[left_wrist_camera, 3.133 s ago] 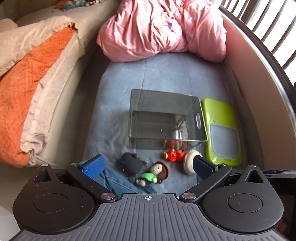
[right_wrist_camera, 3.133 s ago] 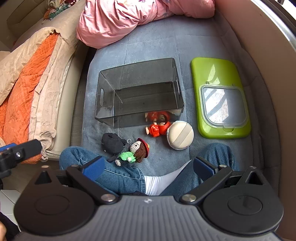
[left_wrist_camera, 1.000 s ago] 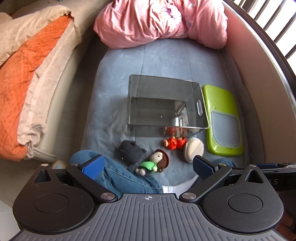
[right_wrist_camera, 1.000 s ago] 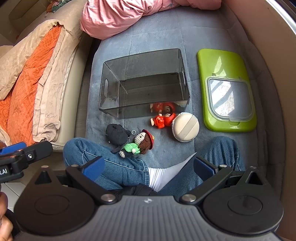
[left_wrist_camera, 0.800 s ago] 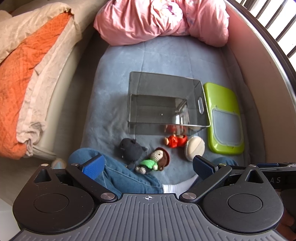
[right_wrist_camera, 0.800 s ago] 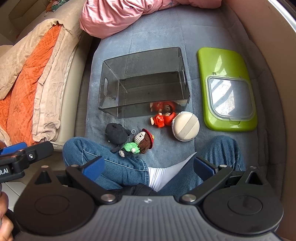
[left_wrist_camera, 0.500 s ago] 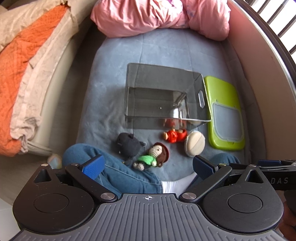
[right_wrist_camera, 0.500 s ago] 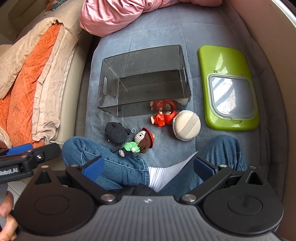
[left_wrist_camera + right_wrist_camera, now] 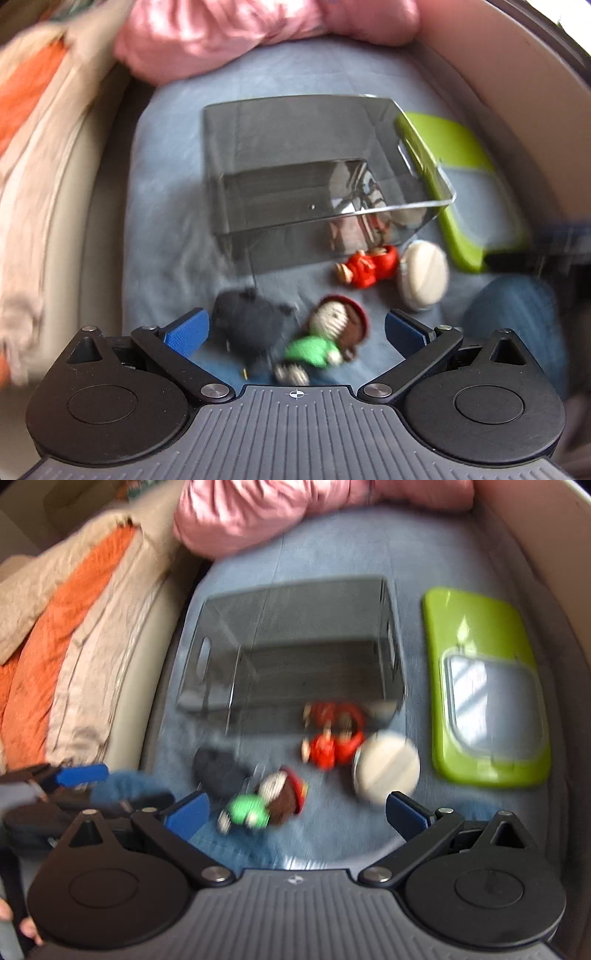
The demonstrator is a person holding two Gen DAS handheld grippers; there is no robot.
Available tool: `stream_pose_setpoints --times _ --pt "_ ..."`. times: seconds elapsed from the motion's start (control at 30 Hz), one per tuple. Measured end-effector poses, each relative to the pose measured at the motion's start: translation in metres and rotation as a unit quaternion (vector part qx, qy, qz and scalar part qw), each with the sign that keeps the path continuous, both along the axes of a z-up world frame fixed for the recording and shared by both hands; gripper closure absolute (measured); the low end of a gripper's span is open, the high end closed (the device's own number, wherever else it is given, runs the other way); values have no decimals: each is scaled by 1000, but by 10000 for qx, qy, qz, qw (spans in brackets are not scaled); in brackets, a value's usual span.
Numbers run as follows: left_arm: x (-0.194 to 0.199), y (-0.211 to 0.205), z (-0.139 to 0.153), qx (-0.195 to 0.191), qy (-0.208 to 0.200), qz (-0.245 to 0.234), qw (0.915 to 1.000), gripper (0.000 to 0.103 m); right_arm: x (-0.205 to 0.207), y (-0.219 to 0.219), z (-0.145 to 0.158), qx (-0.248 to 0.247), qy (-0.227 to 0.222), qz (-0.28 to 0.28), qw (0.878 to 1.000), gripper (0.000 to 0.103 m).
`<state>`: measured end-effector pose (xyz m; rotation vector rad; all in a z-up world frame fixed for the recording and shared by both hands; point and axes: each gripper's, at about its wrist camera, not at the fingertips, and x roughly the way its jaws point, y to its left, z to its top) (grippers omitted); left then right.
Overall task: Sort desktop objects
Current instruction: 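Lower the left gripper onto the crochet doll and close on it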
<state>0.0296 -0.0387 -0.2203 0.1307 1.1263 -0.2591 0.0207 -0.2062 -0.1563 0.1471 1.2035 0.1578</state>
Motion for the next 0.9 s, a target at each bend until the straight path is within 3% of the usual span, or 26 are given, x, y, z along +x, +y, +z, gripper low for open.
stream_pose_setpoints --times 0.07,0.17,0.27,0.37,0.47,0.73,0.77,0.83,0.87,0.9 --pt "-2 -16 -27 348 -115 -428 9984 0 -5 -4 -13 -177 -698 -145 9973 1" --pt "-5 -41 -59 725 -80 -1152 9907 0 -17 -9 -29 -511 -1762 -458 9820 1" --pt "-7 -64 -84 1007 115 -1694 9803 0 -23 -11 -44 -542 -2154 -373 9743 1" --pt "-5 -82 -110 1284 310 -2022 9704 0 -22 -10 -57 -737 -2181 -194 9730 0" --pt "-1 -97 -134 1535 484 -2195 9622 0 -20 -14 -71 -908 -2076 -368 9733 0" --pt "-1 -112 -201 2809 436 -2622 9222 0 -13 -55 -101 -175 -1335 -1146 9842 0" --pt "-2 -111 -204 2834 418 -2642 9210 0 -12 -60 -105 -90 -1281 -1239 9839 0" --pt "-1 -106 -202 2602 468 -2592 9289 10 -13 -67 -112 89 -1199 -1411 9827 0" --pt "1 -102 -197 2303 665 -2542 9370 49 -14 -70 -115 196 -1181 -1479 9817 0" --pt "4 -97 -192 1960 944 -2441 9450 47 -15 -73 -118 287 -1171 -1545 9806 0"
